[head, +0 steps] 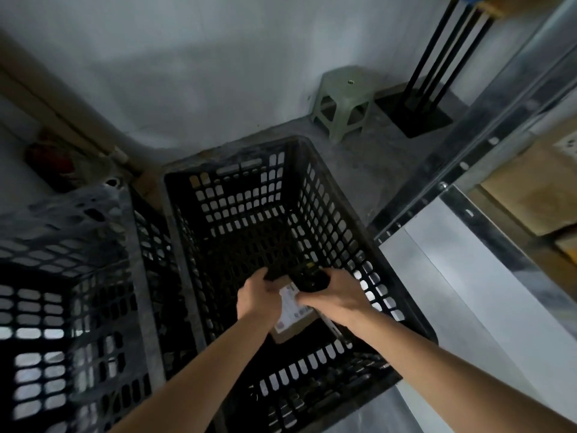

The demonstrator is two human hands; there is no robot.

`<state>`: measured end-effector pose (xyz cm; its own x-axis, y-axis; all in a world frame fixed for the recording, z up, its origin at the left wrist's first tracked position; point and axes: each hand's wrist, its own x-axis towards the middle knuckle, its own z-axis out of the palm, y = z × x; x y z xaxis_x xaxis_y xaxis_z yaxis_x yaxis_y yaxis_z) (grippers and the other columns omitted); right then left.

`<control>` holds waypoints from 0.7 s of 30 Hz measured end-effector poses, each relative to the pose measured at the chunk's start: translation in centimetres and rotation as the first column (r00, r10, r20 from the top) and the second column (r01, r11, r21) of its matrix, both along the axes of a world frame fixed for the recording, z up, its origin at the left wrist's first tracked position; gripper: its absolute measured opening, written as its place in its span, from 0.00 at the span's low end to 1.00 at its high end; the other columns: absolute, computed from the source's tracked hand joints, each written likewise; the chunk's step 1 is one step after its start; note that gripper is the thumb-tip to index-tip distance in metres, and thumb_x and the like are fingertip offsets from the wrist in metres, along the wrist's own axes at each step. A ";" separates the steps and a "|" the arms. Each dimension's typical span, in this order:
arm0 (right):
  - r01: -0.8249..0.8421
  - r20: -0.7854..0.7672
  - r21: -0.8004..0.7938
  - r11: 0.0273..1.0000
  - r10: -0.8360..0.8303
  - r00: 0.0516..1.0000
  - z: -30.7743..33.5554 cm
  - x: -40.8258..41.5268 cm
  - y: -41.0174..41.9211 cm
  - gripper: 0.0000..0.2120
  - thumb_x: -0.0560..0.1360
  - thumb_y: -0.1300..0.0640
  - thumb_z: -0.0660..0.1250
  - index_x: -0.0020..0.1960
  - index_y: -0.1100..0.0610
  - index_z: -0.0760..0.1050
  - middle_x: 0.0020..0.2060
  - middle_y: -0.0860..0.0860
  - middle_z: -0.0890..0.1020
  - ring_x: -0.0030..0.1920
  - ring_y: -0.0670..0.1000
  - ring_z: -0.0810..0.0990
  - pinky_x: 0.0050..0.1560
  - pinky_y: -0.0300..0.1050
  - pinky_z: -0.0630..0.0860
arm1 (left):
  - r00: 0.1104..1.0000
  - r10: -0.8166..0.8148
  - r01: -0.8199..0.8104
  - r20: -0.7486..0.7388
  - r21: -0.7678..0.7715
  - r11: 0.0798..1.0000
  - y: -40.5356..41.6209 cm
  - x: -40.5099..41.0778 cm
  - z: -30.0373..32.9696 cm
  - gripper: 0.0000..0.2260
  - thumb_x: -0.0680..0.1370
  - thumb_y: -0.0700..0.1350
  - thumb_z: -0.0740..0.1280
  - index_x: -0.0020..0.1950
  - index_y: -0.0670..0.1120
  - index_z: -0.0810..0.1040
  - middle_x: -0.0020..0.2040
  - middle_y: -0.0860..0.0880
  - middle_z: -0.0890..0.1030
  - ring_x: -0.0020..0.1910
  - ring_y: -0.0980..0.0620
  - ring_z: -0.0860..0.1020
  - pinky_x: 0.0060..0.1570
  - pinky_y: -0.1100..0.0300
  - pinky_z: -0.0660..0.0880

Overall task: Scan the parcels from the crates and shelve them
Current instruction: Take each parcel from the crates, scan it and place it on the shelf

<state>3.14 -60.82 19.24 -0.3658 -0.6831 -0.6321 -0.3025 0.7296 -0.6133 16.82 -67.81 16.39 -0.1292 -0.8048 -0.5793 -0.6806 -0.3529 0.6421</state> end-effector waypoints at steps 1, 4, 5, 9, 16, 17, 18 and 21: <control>0.027 -0.006 -0.004 1.000 -0.027 1.000 0.0 -0.5 0.2 0.12 0.68 0.50 0.81 0.46 0.48 0.79 0.40 0.43 0.83 0.41 0.41 0.80 0.39 0.35 0.77 | 1.000 -0.015 0.015 0.011 -0.001 1.000 -0.4 0.8 -0.4 0.22 0.84 0.41 0.60 0.79 0.49 0.66 0.65 0.47 0.78 0.56 0.48 0.79 0.50 0.56 0.78; 0.065 -0.034 -0.005 0.998 -0.065 0.997 -0.4 -1.7 1.6 0.13 0.69 0.47 0.81 0.47 0.47 0.79 0.45 0.43 0.85 0.46 0.43 0.82 0.47 0.40 0.80 | 0.999 -0.047 0.047 0.006 0.037 0.998 -0.4 2.7 -1.5 0.19 0.84 0.40 0.60 0.75 0.48 0.71 0.63 0.48 0.79 0.53 0.53 0.76 0.49 0.61 0.72; 0.055 -0.037 0.011 0.998 -0.054 0.998 -0.8 -2.0 2.0 0.12 0.69 0.47 0.80 0.46 0.47 0.79 0.45 0.43 0.85 0.47 0.44 0.82 0.51 0.42 0.80 | 0.999 -0.050 0.050 0.006 0.049 0.998 -0.2 3.1 -1.9 0.18 0.84 0.40 0.62 0.74 0.48 0.74 0.61 0.48 0.80 0.53 0.53 0.76 0.49 0.61 0.72; 0.056 -0.006 0.023 0.998 -0.056 0.998 -2.8 -2.9 2.8 0.12 0.70 0.49 0.80 0.44 0.44 0.76 0.45 0.40 0.84 0.49 0.43 0.82 0.51 0.40 0.78 | 0.998 -0.023 0.021 0.056 0.037 0.999 -0.2 2.9 -3.3 0.15 0.82 0.43 0.65 0.70 0.49 0.77 0.63 0.46 0.81 0.59 0.47 0.79 0.53 0.60 0.73; 0.087 0.012 -0.002 0.996 -0.087 0.996 -6.6 -3.4 0.6 0.17 0.67 0.45 0.81 0.51 0.45 0.80 0.47 0.43 0.85 0.49 0.45 0.83 0.53 0.43 0.81 | 0.991 -0.034 0.026 0.130 0.062 0.998 -1.7 1.4 -6.7 0.27 0.82 0.48 0.65 0.80 0.48 0.62 0.73 0.42 0.72 0.69 0.43 0.74 0.67 0.51 0.73; 0.083 0.028 0.008 0.997 -0.083 0.996 -7.1 -3.4 0.3 0.19 0.66 0.45 0.81 0.54 0.46 0.81 0.47 0.43 0.85 0.50 0.45 0.84 0.53 0.43 0.82 | 0.991 -0.015 0.006 0.130 0.075 0.997 -1.9 1.2 -6.9 0.29 0.82 0.48 0.65 0.81 0.47 0.59 0.74 0.42 0.71 0.70 0.42 0.73 0.68 0.51 0.72; 0.079 0.043 0.021 0.997 -0.080 0.996 -7.4 -3.4 -0.1 0.21 0.66 0.45 0.82 0.56 0.47 0.81 0.48 0.43 0.85 0.50 0.45 0.84 0.51 0.42 0.82 | 0.992 0.015 -0.025 0.127 0.084 0.996 -2.1 1.0 -7.2 0.29 0.82 0.47 0.65 0.81 0.47 0.58 0.74 0.42 0.71 0.70 0.42 0.73 0.68 0.51 0.73; 0.065 0.119 0.044 0.997 -0.070 0.990 -8.0 -3.4 -0.6 0.18 0.69 0.50 0.81 0.55 0.47 0.78 0.47 0.42 0.83 0.45 0.39 0.80 0.35 0.27 0.74 | 0.988 0.130 -0.141 0.079 0.147 0.979 -2.5 0.6 -7.9 0.28 0.82 0.46 0.65 0.80 0.47 0.60 0.71 0.41 0.74 0.65 0.41 0.76 0.63 0.47 0.77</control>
<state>-0.23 -61.43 11.19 -0.3295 -0.6329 -0.7006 -0.1773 0.7704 -0.6125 17.46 -70.27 8.45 0.0196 -0.7139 -0.7000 -0.6605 -0.5348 0.5269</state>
